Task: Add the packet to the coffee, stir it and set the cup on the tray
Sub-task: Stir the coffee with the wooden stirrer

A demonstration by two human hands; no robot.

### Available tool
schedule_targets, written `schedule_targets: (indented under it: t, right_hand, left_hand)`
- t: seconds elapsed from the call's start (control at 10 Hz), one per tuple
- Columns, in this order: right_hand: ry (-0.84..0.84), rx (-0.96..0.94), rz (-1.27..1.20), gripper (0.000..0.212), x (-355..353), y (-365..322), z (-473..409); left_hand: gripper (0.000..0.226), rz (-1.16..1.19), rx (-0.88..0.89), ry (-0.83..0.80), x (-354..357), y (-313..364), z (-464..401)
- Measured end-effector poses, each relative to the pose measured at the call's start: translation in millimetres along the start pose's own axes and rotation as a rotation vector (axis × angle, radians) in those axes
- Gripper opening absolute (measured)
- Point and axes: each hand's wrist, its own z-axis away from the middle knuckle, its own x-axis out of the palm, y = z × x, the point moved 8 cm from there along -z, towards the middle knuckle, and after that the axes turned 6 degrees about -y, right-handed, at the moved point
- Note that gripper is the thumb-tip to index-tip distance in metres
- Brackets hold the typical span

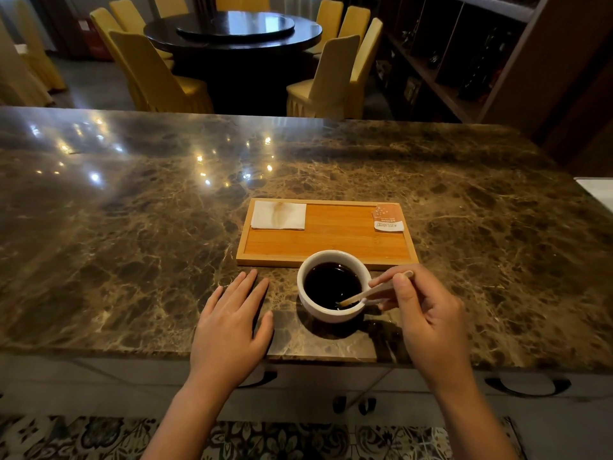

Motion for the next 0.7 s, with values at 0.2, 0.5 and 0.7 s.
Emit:
schedule_targets:
  t: [0.2,0.5,0.7]
  right_hand:
    - [-0.051,0.036,-0.244,0.027,20,3,-4]
    - [0.02,-0.084,0.153,0.031,4,-2,-9]
    - [-0.016,-0.156,0.297,0.029,3,-19,2]
  left_hand:
    - [0.05,0.003,0.0,-0.002,0,0,-1]
    - [0.051,0.006,0.001,-0.002,0,0,0]
    - [0.051,0.005,0.001,-0.001,0,0,0]
